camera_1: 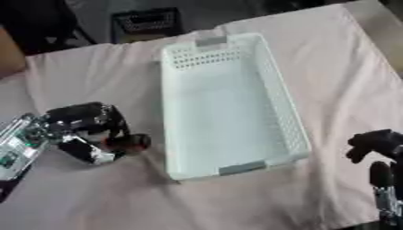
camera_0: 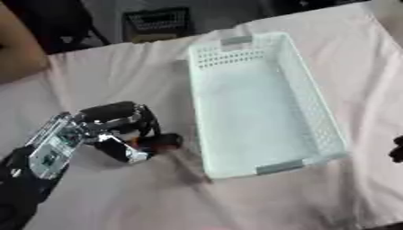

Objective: Pick up objects on the table and place them in the box.

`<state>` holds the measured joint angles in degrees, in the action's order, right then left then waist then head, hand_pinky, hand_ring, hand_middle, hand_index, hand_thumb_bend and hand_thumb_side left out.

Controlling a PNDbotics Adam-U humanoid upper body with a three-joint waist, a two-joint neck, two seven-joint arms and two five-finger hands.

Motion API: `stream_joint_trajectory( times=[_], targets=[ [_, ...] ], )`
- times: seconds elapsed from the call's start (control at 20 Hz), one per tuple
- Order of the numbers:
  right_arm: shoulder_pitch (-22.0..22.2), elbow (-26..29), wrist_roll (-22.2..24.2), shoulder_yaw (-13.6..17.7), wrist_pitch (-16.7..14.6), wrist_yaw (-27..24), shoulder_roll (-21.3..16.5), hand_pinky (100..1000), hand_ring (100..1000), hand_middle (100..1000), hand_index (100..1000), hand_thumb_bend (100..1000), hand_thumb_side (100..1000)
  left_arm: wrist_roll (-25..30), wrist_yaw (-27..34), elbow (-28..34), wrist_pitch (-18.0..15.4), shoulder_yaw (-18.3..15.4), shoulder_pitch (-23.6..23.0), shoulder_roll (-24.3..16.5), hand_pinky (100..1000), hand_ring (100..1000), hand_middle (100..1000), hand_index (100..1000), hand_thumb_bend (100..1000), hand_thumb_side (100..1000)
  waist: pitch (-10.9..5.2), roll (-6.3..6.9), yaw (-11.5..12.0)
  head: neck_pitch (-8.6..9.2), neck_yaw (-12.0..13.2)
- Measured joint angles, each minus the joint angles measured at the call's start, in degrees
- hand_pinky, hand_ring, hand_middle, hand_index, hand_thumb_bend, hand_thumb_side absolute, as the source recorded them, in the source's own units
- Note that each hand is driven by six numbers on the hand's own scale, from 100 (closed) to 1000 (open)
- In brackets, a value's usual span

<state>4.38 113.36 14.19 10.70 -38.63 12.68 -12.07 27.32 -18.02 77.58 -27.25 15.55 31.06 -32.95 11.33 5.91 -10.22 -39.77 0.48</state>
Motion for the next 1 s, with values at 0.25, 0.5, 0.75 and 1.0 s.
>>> stream_joint_trajectory(
  times=[0.25, 0.5, 0.75, 1.0],
  targets=[
    [0.0, 0.0, 0.0, 0.1, 0.0, 0.0, 0.0, 372, 475, 596, 760, 100, 788, -0.5, 2.3, 0.8, 1.8, -1.9, 0.1, 0.0, 496, 126, 292, 485, 100, 273, 0.01, -0.05, 0.0, 0.04, 0.0],
    [0.0, 0.0, 0.0, 0.1, 0.0, 0.0, 0.0, 372, 475, 596, 760, 100, 788, -1.3, 3.5, 2.1, 2.6, -3.1, 1.5, -0.1, 497, 121, 287, 479, 100, 286, 0.01, -0.06, 0.1, 0.06, 0.0],
    [0.0, 0.0, -0.1, 0.1, 0.1, 0.0, 0.0, 372, 475, 596, 760, 100, 788, -1.7, 5.1, 4.1, 3.1, -3.7, 4.1, -1.0, 497, 120, 285, 477, 100, 298, 0.01, -0.05, 0.1, 0.07, 0.0],
    [0.0, 0.0, 0.0, 0.1, 0.1, 0.0, 0.0, 372, 475, 596, 760, 100, 789, -1.2, 6.8, 5.6, 3.6, -3.5, 7.9, -1.1, 496, 119, 283, 473, 100, 308, 0.0, 0.07, 0.1, 0.07, 0.0]
  ],
)
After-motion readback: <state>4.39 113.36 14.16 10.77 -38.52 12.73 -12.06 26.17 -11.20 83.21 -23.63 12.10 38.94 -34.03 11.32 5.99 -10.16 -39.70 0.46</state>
